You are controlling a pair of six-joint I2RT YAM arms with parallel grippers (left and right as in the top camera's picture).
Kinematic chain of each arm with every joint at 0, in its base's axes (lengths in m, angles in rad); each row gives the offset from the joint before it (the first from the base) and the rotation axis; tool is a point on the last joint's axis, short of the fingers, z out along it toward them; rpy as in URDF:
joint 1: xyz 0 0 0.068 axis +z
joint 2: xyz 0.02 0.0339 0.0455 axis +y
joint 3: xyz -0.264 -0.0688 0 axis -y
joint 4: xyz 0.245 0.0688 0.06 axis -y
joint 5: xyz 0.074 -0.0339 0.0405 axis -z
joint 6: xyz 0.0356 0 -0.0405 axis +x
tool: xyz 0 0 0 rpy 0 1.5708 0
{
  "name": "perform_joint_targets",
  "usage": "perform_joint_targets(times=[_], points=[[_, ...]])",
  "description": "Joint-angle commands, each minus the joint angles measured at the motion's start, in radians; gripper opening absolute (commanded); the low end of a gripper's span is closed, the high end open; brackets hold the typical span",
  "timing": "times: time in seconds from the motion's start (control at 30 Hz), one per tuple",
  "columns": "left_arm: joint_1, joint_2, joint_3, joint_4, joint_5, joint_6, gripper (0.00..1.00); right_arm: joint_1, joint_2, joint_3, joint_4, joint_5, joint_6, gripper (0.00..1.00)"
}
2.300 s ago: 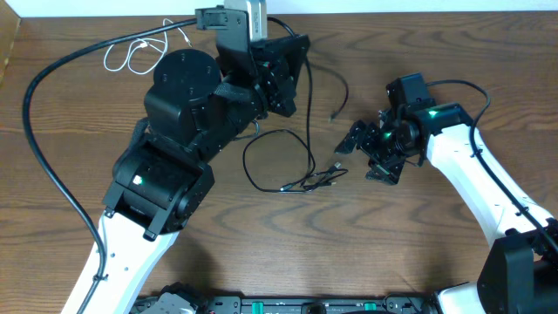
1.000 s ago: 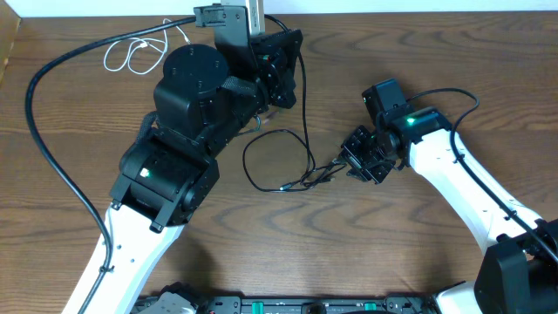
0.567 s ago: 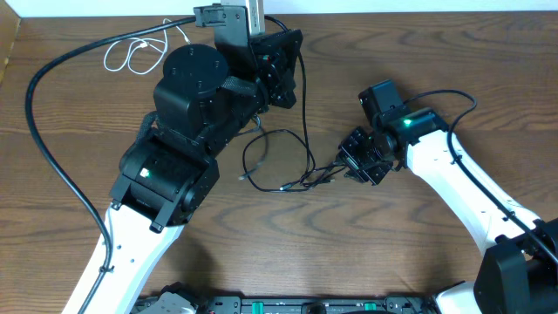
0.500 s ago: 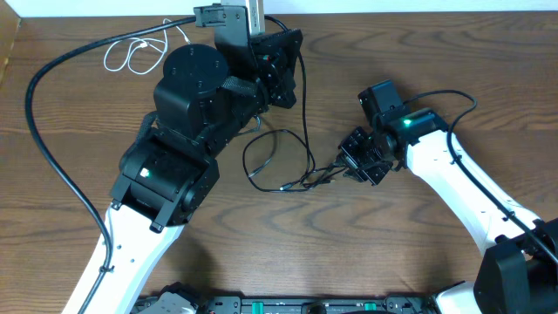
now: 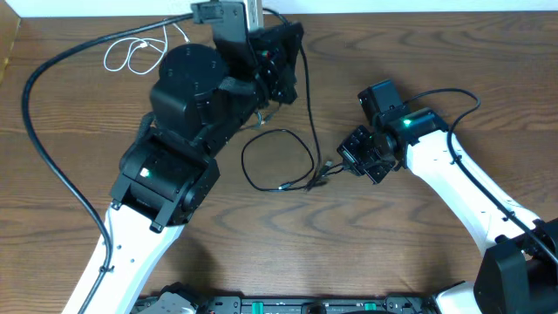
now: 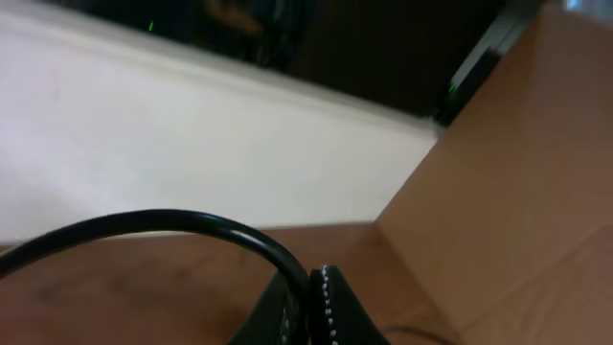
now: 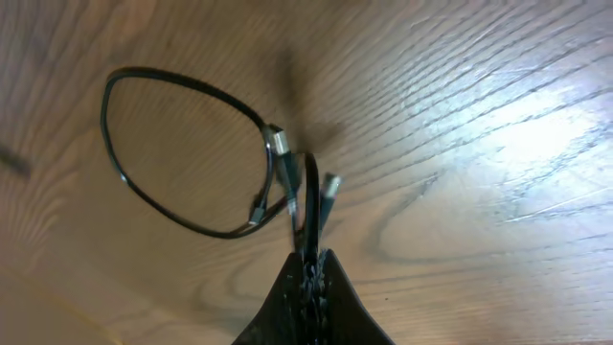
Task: Untangle cables
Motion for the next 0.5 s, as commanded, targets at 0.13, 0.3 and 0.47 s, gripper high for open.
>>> perform_joint_targets(times=[0.13, 0.3, 0.47], points=[[0.007, -0.093, 0.013, 0.071, -0.014, -0.013, 0.08, -0.008, -0.002, -0.022, -0.007, 0.139, 0.003, 0.01], [0.056, -0.169, 0.013, 0.069, -0.014, -0.012, 0.07, -0.054, -0.002, -0.056, -0.007, 0.14, 0.021, 0.01], [0.132, -0.223, 0.013, 0.034, -0.013, -0.01, 0.08, -0.125, -0.002, -0.092, -0.006, 0.106, -0.006, 0.01]])
